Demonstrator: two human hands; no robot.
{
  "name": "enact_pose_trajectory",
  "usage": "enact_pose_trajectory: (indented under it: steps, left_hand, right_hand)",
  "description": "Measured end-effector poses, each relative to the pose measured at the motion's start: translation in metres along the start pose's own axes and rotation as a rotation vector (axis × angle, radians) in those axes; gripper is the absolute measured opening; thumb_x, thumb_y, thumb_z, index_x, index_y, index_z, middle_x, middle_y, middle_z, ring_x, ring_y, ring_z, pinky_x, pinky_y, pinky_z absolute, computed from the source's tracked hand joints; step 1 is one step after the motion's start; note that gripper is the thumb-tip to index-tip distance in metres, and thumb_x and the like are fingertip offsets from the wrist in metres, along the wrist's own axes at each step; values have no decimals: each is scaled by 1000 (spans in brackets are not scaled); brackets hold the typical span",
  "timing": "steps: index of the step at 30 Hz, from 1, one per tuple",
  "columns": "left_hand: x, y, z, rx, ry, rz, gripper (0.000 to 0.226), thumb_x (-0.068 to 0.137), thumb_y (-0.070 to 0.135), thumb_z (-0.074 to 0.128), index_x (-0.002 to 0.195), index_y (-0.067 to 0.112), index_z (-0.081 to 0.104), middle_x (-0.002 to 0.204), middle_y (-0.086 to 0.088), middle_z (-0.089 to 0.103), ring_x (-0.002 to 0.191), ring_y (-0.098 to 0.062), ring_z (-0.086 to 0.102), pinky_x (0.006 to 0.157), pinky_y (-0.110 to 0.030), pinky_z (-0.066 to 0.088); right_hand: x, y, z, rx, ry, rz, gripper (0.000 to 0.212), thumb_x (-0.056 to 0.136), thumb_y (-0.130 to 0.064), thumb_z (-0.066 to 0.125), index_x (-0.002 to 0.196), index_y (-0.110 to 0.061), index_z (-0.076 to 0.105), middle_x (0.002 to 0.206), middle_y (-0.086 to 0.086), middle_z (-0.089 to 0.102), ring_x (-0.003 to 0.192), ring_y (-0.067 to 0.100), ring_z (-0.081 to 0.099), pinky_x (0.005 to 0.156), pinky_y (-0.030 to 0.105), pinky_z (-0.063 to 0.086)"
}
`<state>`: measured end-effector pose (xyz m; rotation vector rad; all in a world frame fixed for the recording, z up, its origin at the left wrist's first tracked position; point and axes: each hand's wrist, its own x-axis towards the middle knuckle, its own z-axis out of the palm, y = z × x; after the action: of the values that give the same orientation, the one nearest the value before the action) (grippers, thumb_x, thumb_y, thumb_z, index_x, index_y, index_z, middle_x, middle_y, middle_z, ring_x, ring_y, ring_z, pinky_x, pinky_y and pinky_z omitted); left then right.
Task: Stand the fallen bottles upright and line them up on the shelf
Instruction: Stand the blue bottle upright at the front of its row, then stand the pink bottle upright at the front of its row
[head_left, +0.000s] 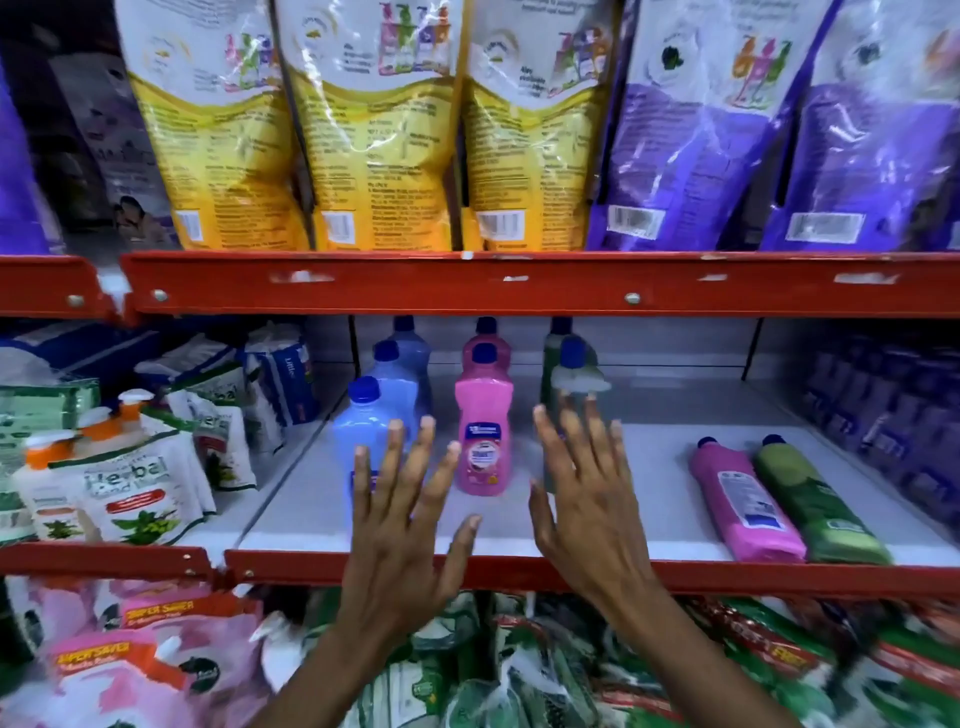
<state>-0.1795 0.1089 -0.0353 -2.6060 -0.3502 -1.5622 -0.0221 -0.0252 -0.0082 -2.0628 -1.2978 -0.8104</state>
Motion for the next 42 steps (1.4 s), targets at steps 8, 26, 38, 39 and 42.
enact_pose_trajectory:
  steps: [8, 26, 38, 39, 42]
  left_hand:
    - [35, 104, 94, -97, -403, -66, 71, 100, 55, 30, 159, 16, 20, 168, -7, 12, 158, -28, 12, 126, -45, 3]
    - [127, 227, 234, -927, -967, -1177, 44, 77, 21, 82, 113, -2, 68, 77, -8, 72, 56, -17, 68, 42, -25, 54]
    - [90, 146, 143, -1235, -581, -914, 34, 90, -6, 62, 120, 9, 65, 106, -2, 77, 88, -12, 74, 71, -19, 60]
    - [81, 131, 130, -1219, -541, -878, 34, 90, -6, 61, 117, 13, 66, 103, 5, 79, 90, -8, 75, 72, -18, 60]
    - [58, 88, 94, -1103, -422, -805, 38, 92, -9, 57, 116, 19, 64, 100, 11, 80, 94, 0, 74, 77, -14, 57]
  right_hand:
    - [-30, 129, -48, -267, -137, 221, 66, 100, -38, 33, 156, -15, 6, 166, 11, -4, 154, 32, -10, 123, 61, 3]
    - [-50, 223, -79, 361, -404, 737, 15, 88, 3, 50, 90, -12, 52, 77, 1, 62, 61, 14, 57, 46, 12, 40]
    - [-30, 160, -69, 808, -189, 696, 38, 80, -3, 76, 115, -16, 67, 108, 3, 77, 94, 15, 74, 85, 40, 62]
    - [-27, 142, -64, 801, -170, 647, 39, 77, -5, 79, 109, -24, 68, 103, -5, 77, 90, 8, 74, 81, 30, 62]
    - [-21, 87, -42, 799, -145, 569, 40, 72, -9, 84, 103, -30, 69, 93, -19, 75, 84, -3, 72, 72, 13, 58]
